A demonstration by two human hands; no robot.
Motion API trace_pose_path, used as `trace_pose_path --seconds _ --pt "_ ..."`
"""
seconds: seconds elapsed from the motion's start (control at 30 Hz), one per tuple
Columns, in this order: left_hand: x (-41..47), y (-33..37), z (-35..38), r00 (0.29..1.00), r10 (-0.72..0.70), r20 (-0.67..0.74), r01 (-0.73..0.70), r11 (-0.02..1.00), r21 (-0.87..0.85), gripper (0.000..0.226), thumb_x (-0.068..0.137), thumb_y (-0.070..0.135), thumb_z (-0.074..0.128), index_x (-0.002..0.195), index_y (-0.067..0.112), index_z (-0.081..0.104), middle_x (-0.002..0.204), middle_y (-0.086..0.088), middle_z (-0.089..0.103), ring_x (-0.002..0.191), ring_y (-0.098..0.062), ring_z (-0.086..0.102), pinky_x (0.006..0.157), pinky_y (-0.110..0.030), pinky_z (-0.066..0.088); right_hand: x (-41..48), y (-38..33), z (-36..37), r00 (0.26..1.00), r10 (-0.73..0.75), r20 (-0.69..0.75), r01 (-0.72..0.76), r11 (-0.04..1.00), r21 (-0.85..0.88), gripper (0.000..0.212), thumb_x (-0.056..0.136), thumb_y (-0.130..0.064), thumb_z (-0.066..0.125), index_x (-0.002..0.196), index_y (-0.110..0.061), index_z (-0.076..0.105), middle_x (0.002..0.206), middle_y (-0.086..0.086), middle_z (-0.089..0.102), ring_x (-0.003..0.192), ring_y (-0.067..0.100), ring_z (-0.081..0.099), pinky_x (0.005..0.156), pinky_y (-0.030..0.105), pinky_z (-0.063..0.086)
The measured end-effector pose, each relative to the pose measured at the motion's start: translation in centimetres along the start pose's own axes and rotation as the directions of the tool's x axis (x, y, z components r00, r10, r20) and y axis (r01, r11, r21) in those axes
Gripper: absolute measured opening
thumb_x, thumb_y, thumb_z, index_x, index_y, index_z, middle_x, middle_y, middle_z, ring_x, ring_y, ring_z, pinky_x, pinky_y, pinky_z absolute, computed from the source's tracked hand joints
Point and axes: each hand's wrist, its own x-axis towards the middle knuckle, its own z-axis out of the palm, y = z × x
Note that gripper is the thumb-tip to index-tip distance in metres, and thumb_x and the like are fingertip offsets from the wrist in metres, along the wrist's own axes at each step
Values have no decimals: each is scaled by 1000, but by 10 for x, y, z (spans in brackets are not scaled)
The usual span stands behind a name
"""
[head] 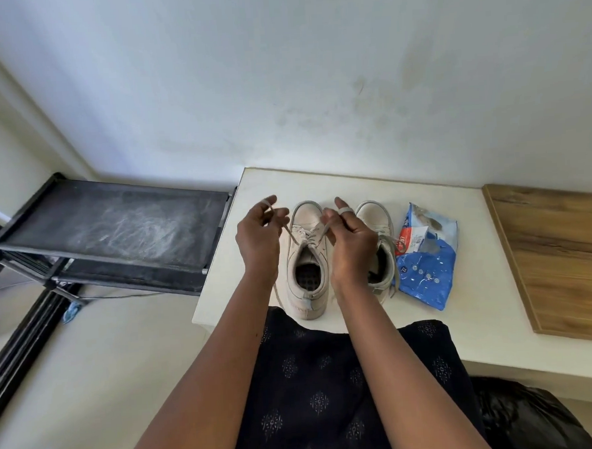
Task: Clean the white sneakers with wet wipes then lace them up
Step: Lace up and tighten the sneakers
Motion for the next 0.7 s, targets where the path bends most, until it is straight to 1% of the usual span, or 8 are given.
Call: trace_pose_path --seconds 0.07,0.13,0.23,0.3,0.4,0.5,0.6,0.7 --pt "-2 16 1 996 84 -8 -84 996 19 42 86 0 62 69 37 71 96 -8 71 78 -18 66 93 -39 51 0 -13 2 1000 -17 -1 17 1000 22 20 85 -6 65 101 -18 69 92 4 72 88 16 69 85 35 53" --pt "-4 33 4 993 118 -19 -119 993 -7 48 86 -3 61 58 35 71 93 -3 71 81 -18 66 94 -42 51 -1 -27 6 1000 -20 -10 20 999 48 22 86 -4 63 108 -6 67 87 2 70 82 14 69 82 33 54" --pt "-9 57 9 990 141 -22 -142 989 -46 34 87 -4 58 75 27 69 69 8 71 78 -16 67 94 -40 51 -4 -53 13 998 -69 -14 70 996 54 25 86 -2 63 111 2 64 86 6 70 78 15 69 80 33 55" --pt "-13 71 12 987 160 -9 -160 985 -66 24 88 -3 58 86 19 67 63 9 68 73 -13 66 90 -36 53 -4 -71 19 991 -130 -1 130 991 15 22 86 -2 63 107 2 66 81 1 69 76 15 69 79 34 56" --pt "-22 95 18 980 201 15 -198 974 -109 25 88 -3 58 79 17 69 64 5 65 66 -13 63 79 -32 50 -7 -101 27 978 -205 46 207 977 -51 10 85 -3 64 91 -5 72 68 -6 68 72 18 70 80 39 56" --pt "-31 113 23 973 227 36 -221 969 -114 14 88 2 60 81 11 68 67 5 66 64 -11 64 74 -33 52 -10 -129 33 951 -294 98 306 942 -139 16 86 -5 63 73 -11 69 62 -5 65 67 17 69 75 42 57" --pt "-38 125 26 969 244 42 -238 966 -105 13 88 7 63 79 14 69 71 0 67 68 -12 68 76 -35 54 -12 -153 37 912 -389 134 410 883 -229 13 86 -11 64 81 -3 72 62 -5 65 65 14 69 76 41 56" --pt "-43 141 28 962 273 28 -266 954 -140 15 86 9 66 75 19 69 70 -2 68 71 -15 69 79 -38 55 -15 -174 40 856 -491 163 517 799 -308 17 85 -15 66 94 -3 73 73 1 71 70 19 67 75 41 55"
